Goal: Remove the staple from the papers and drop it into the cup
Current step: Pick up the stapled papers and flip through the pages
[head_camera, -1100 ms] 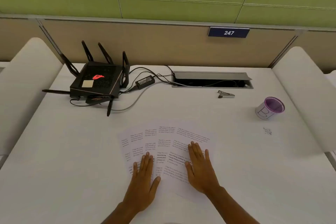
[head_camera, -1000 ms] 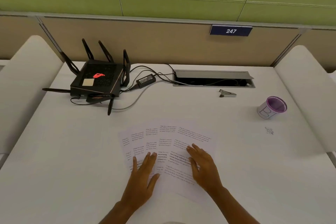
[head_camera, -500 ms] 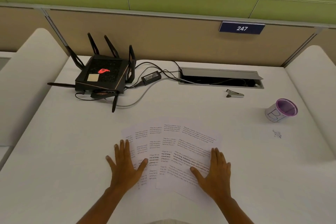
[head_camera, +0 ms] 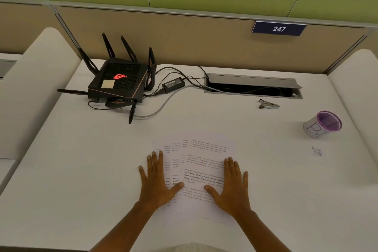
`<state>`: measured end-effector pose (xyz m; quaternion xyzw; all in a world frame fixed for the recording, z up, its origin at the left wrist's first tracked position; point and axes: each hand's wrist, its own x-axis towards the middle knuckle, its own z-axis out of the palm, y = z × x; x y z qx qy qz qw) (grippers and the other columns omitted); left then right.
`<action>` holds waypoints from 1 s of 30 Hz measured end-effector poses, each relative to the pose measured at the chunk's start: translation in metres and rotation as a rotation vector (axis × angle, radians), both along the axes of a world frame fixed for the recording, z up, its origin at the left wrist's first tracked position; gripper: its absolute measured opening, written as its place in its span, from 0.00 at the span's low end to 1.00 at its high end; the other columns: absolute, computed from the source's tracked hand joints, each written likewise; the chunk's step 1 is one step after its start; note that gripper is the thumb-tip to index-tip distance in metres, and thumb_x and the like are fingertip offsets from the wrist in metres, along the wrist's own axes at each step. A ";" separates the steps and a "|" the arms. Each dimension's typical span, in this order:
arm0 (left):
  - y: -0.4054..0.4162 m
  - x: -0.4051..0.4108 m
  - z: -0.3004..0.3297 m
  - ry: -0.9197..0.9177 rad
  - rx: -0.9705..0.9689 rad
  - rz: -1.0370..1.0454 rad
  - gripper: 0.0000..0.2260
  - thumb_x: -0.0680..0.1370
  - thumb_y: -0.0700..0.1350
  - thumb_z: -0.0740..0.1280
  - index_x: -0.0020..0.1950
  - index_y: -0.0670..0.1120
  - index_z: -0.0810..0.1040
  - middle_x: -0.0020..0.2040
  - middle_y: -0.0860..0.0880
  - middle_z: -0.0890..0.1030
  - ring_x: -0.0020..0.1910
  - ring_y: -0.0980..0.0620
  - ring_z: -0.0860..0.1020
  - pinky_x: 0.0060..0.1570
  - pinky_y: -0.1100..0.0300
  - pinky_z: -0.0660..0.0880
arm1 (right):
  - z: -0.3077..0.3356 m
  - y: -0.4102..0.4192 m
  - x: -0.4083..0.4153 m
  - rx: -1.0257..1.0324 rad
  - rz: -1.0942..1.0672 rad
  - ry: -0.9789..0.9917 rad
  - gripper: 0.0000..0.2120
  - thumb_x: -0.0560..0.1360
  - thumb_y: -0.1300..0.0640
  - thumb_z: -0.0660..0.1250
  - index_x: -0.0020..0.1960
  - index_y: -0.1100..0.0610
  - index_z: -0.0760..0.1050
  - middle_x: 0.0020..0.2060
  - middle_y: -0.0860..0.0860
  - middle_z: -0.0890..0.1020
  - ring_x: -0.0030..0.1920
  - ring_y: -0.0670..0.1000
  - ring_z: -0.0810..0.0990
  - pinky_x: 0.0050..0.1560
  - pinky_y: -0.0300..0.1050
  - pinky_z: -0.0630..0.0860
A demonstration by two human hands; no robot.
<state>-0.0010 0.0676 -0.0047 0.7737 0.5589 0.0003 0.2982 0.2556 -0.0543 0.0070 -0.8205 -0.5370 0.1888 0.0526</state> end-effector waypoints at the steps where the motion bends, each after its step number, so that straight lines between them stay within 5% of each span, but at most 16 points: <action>1: -0.001 0.002 -0.001 -0.005 -0.005 -0.009 0.62 0.60 0.88 0.45 0.79 0.54 0.21 0.83 0.48 0.27 0.84 0.45 0.30 0.81 0.35 0.32 | 0.000 0.001 -0.002 -0.004 0.013 -0.001 0.57 0.71 0.19 0.50 0.84 0.55 0.37 0.84 0.51 0.41 0.84 0.53 0.39 0.82 0.65 0.41; 14: -0.017 0.020 -0.004 -0.076 0.021 -0.030 0.61 0.66 0.84 0.55 0.81 0.54 0.23 0.87 0.48 0.37 0.86 0.45 0.36 0.81 0.38 0.32 | -0.006 -0.003 -0.028 0.026 0.146 -0.002 0.55 0.73 0.21 0.51 0.84 0.56 0.39 0.84 0.52 0.42 0.84 0.55 0.41 0.81 0.67 0.41; 24: -0.029 0.035 0.020 -0.144 -0.051 -0.085 0.57 0.76 0.66 0.70 0.81 0.56 0.25 0.88 0.51 0.47 0.87 0.47 0.47 0.81 0.42 0.28 | -0.011 -0.009 -0.029 0.021 0.137 -0.004 0.56 0.73 0.20 0.51 0.84 0.56 0.39 0.84 0.51 0.42 0.84 0.54 0.41 0.81 0.66 0.41; 28: -0.045 0.050 0.043 -0.398 -0.139 0.127 0.51 0.80 0.53 0.74 0.83 0.61 0.33 0.79 0.60 0.68 0.84 0.51 0.57 0.84 0.42 0.43 | -0.008 -0.008 -0.029 0.027 0.120 0.014 0.56 0.72 0.19 0.51 0.84 0.54 0.39 0.84 0.50 0.43 0.84 0.53 0.41 0.81 0.64 0.38; 30: -0.052 0.051 0.047 -0.460 -0.122 0.237 0.51 0.79 0.50 0.75 0.85 0.61 0.38 0.67 0.65 0.76 0.70 0.57 0.75 0.83 0.39 0.60 | -0.008 -0.009 -0.027 0.020 0.120 0.029 0.56 0.71 0.19 0.53 0.84 0.54 0.38 0.84 0.49 0.42 0.84 0.53 0.41 0.81 0.64 0.38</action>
